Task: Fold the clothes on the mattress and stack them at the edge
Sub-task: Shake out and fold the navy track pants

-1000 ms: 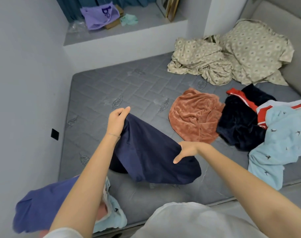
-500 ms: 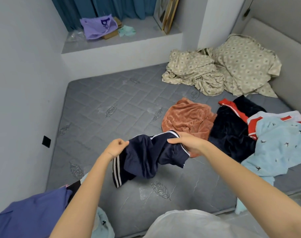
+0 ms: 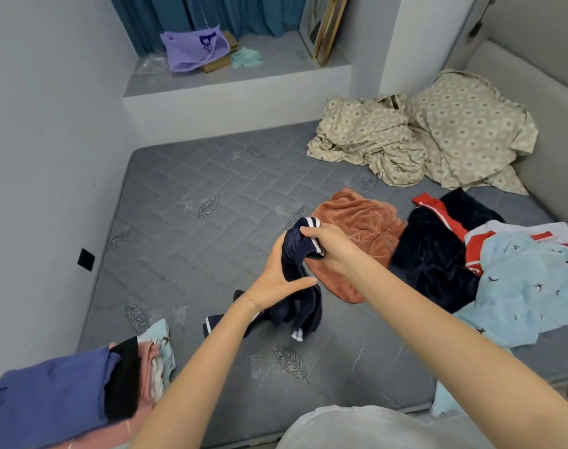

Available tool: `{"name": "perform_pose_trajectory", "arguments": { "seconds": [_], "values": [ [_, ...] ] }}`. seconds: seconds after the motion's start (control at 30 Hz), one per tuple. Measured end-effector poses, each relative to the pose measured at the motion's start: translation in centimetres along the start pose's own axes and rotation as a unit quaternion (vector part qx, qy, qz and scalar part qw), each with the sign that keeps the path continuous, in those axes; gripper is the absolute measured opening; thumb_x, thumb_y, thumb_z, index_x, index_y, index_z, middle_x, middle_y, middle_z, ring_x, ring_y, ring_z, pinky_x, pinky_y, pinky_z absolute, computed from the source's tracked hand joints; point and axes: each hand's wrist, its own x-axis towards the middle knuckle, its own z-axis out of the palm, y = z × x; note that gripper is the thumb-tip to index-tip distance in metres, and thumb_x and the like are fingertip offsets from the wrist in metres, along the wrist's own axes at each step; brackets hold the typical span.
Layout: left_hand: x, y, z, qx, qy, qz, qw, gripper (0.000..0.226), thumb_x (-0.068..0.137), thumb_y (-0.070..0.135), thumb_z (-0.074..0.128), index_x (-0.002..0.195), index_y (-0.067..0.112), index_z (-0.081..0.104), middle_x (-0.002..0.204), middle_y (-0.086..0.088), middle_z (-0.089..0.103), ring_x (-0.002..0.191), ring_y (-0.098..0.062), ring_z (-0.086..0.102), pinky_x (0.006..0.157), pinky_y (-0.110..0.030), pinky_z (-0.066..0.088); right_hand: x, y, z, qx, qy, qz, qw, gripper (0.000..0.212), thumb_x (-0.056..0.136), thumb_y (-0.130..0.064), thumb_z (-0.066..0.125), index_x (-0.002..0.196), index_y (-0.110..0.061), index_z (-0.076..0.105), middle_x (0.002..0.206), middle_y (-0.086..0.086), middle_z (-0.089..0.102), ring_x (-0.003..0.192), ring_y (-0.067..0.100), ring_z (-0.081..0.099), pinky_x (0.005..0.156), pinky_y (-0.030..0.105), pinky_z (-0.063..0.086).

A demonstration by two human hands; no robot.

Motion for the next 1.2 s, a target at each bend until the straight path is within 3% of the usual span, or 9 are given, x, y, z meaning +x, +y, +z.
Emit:
{"name": "perform_pose_trajectory", "arguments": {
  "seconds": [0.13,0.23,0.37,0.57,0.7,0.8,0.97,1.07,1.2],
  "values": [
    [1.0,0.6,0.9,0.046,0.106,0.041,0.993,0.054,0.092,0.021,0.062,0.136,0.032,0.035,0.126,0.02,0.051,0.12,-0.004,0.051,0.091,-0.005,0.04,-0.4,-0.4,-0.4,-0.01,-0.032,-0.011,0.999,0.017,0.098,-0.006,0.051,0.111,0.003,0.055,0.091,0.013,0.06,0.078,0.019,0.06,0.068,0.026,0.054],
    [1.8,0.8,0.7,0.097,0.13,0.013,0.987,0.025,0.1,0.016,0.043,0.12,0.031,0.045,0.108,0.018,0.057,0.104,-0.01,0.055,0.075,0.002,0.037,-0.7,-0.2,-1.1,-0.009,-0.075,-0.012,0.997,0.034,0.1,-0.01,0.046,0.127,0.011,0.05,0.11,0.015,0.061,0.099,0.023,0.061,0.095,0.033,0.051],
    [2.9,2.0,0.9,-0.056,0.179,-0.068,0.98,0.016,0.102,0.017,0.04,0.108,0.024,0.053,0.105,-0.002,0.063,0.087,-0.011,0.062,0.065,-0.015,0.052,-1.3,2.7,-3.0,-0.13,-0.002,-0.047,0.99,0.039,0.094,-0.023,0.06,0.129,-0.006,0.053,0.129,0.008,0.058,0.114,0.019,0.056,0.099,0.03,0.044],
    [4.0,4.8,2.7,-0.286,0.181,-0.098,0.936,0.043,0.102,0.008,0.036,0.141,0.028,0.034,0.107,0.002,0.059,0.086,-0.011,0.065,0.065,-0.035,0.058,-2.4,7.6,-4.4,-0.267,-0.131,-0.124,0.947,0.06,0.075,-0.014,0.081,0.126,-0.017,0.05,0.127,0.004,0.059,0.117,0.015,0.056,0.101,0.03,0.045],
    [4.6,5.9,2.3,-0.365,0.178,-0.095,0.909,0.06,0.101,0.0,0.033,0.151,0.029,0.016,0.116,-0.005,0.051,0.091,-0.017,0.06,0.07,-0.041,0.053,-1.7,6.3,-5.3,-0.312,0.008,-0.192,0.93,0.047,0.085,0.0,0.058,0.13,-0.014,0.051,0.123,0.001,0.06,0.116,0.017,0.056,0.097,0.026,0.043],
    [4.5,5.7,0.2,-0.286,0.132,-0.112,0.942,0.064,0.101,0.005,0.04,0.151,0.032,0.012,0.143,-0.007,0.039,0.112,-0.024,0.056,0.079,-0.042,0.054,-1.5,3.8,-6.6,-0.4,-0.017,-0.225,0.888,0.044,0.091,0.004,0.047,0.131,-0.013,0.053,0.125,0.003,0.06,0.114,0.012,0.051,0.089,0.016,0.035],
    [3.5,5.0,-3.4,-0.005,-0.014,-0.207,0.978,0.089,0.088,0.053,0.056,0.149,0.045,-0.009,0.156,0.011,0.022,0.14,-0.017,0.031,0.107,-0.038,0.037,-1.9,-1.7,-8.4,-0.468,-0.126,-0.227,0.845,0.028,0.094,-0.004,0.055,0.119,-0.012,0.062,0.118,0.0,0.066,0.109,0.016,0.059,0.096,0.03,0.043],
    [3.1,4.7,-4.7,0.095,-0.096,-0.197,0.971,0.091,0.081,0.064,0.054,0.146,0.051,-0.009,0.158,0.014,0.011,0.145,-0.015,0.018,0.118,-0.042,0.02,-2.4,-3.8,-9.2,-0.456,-0.176,-0.182,0.853,0.02,0.093,-0.009,0.059,0.11,-0.012,0.068,0.109,0.0,0.07,0.101,0.013,0.064,0.092,0.027,0.046],
    [2.5,4.9,-4.4,0.108,-0.14,-0.094,0.98,0.099,0.074,0.041,0.077,0.143,0.06,0.009,0.156,0.026,0.001,0.14,0.006,0.007,0.116,-0.029,0.018,-2.2,-4.7,-10.1,-0.4,-0.177,-0.118,0.891,0.014,0.092,-0.019,0.064,0.095,-0.006,0.069,0.093,0.002,0.071,0.086,0.017,0.067,0.089,0.038,0.05]
  ]
}}
